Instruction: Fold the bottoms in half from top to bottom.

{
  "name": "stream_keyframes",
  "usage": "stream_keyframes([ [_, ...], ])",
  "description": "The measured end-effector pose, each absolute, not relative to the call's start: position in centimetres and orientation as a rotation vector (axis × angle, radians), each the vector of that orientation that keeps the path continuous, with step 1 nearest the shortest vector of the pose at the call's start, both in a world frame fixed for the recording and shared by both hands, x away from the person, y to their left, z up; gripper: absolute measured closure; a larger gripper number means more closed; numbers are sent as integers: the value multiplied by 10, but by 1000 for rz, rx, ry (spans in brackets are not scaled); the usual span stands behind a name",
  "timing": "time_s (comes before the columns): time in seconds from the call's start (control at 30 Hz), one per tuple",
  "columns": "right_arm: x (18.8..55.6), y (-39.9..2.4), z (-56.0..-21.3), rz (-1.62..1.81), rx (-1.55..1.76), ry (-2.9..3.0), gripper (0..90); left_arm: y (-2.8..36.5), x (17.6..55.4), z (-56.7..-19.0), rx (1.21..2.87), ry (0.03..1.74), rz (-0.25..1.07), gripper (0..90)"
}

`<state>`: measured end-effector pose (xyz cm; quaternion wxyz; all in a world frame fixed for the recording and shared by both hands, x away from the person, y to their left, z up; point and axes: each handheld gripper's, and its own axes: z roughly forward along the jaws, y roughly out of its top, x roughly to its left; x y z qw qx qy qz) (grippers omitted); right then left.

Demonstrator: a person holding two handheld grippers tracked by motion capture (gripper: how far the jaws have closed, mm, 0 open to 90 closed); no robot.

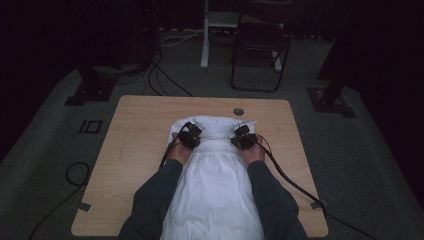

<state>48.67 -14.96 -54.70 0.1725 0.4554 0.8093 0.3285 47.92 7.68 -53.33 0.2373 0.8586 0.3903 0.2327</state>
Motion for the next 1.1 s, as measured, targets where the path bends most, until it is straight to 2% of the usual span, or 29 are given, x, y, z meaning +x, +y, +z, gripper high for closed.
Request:
stream_keyframes([
  [0.13, 477, -157, -536, 1001, 1284, 2293, 857, 93, 474, -515, 2249, 1067, 507, 866],
  [0.27, 455, -172, -496, 1145, 1194, 2223, 859, 103, 449, -473, 2113, 991, 480, 868],
  [0.43, 417, -188, -451, 1272, 1085, 2165, 859, 113, 391, -425, 2004, 822, 492, 867],
  [0.57, 372, -195, -430, 1322, 983, 2173, 859, 119, 348, -421, 2012, 742, 481, 865],
  [0.73, 323, -189, -458, 1268, 918, 2303, 858, 129, 314, -457, 2113, 751, 379, 859],
  [0.8, 316, -187, -468, 1248, 917, 2334, 858, 129, 310, -470, 2139, 770, 331, 858],
  [0.83, 310, -185, -479, 1224, 929, 2360, 858, 128, 305, -503, 2233, 802, 271, 858],
  [0.87, 300, -181, -505, 1175, 958, 2428, 857, 127, 305, -516, 2265, 825, 228, 854],
  [0.9, 297, -179, -516, 1167, 985, 2450, 855, 127, 304, -528, 2292, 840, 208, 853],
  [0.97, 293, -176, -534, 1140, 1016, 2491, 853, 124, 304, -544, 2334, 842, 220, 850],
  [1.1, 293, -171, -551, 1077, 1040, 2522, 852, 122, 311, -547, 2361, 807, 288, 851],
])
